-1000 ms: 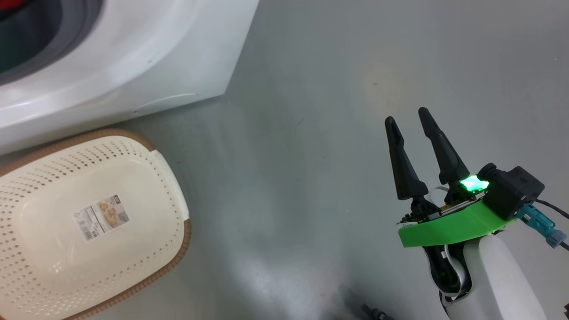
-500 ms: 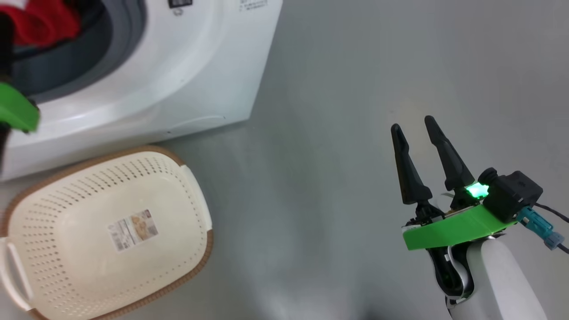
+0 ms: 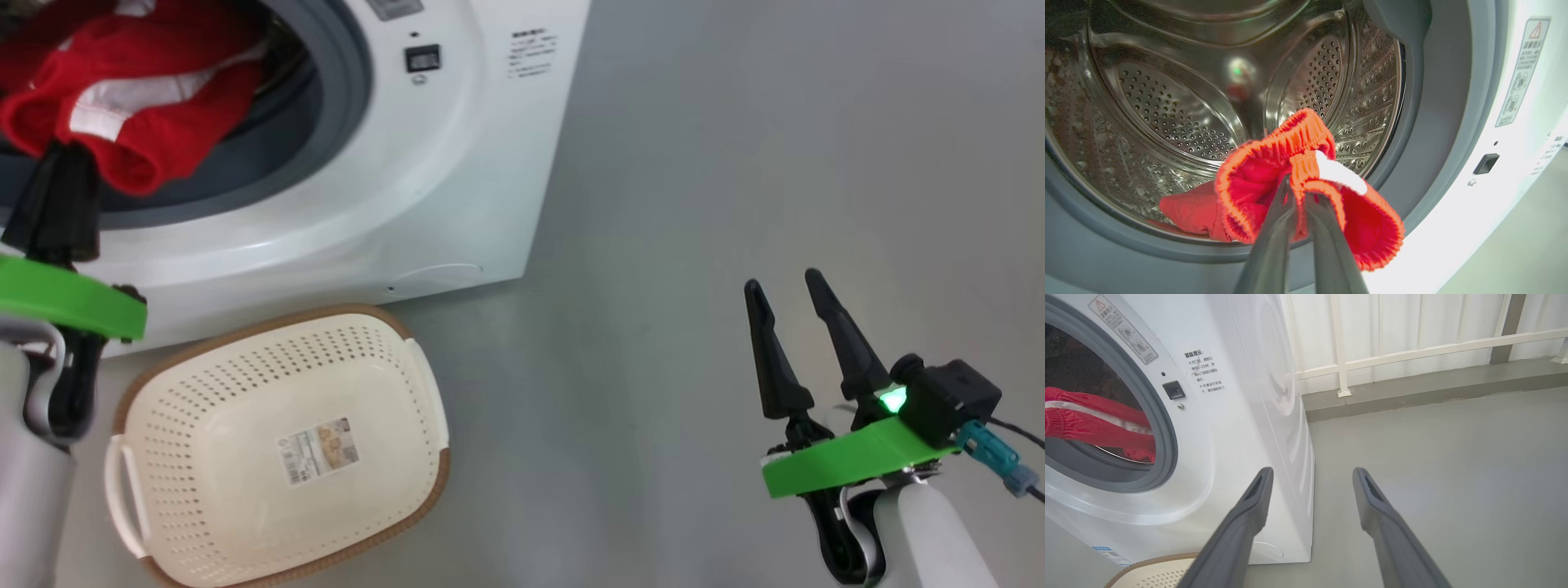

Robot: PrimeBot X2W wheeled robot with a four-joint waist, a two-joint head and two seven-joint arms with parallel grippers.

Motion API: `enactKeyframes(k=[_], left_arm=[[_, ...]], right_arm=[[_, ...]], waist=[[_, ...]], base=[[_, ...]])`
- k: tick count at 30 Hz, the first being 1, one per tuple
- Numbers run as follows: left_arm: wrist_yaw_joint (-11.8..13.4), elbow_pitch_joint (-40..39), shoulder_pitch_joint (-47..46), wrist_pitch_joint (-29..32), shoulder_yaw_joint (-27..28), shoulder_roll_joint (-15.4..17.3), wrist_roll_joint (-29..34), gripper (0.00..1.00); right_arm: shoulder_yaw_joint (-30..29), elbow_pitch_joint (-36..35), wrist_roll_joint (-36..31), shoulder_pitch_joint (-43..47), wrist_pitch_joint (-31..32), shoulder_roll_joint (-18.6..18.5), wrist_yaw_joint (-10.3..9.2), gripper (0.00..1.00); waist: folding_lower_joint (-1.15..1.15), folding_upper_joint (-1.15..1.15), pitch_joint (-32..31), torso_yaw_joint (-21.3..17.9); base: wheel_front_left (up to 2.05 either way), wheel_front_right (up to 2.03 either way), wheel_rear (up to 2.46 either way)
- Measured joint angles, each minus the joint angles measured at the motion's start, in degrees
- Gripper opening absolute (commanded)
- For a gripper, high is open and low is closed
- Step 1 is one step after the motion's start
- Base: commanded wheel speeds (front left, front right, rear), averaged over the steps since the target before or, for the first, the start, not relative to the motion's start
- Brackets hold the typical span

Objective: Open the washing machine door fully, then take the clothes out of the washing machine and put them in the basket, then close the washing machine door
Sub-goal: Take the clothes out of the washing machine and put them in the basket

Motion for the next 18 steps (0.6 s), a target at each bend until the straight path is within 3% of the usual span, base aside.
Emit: enactKeyframes(k=[18], left_arm=[[0.00,-21.29,16.44,-0.01,14.78,-5.86,4.60,0.00]], right_arm=[[-2.07,1.16,-1.01,3.35,0.00,0.01,0.00,1.00]], waist=[[0.00,0.00,-5.72,5.67]], base=[[0.00,0.00,0.00]])
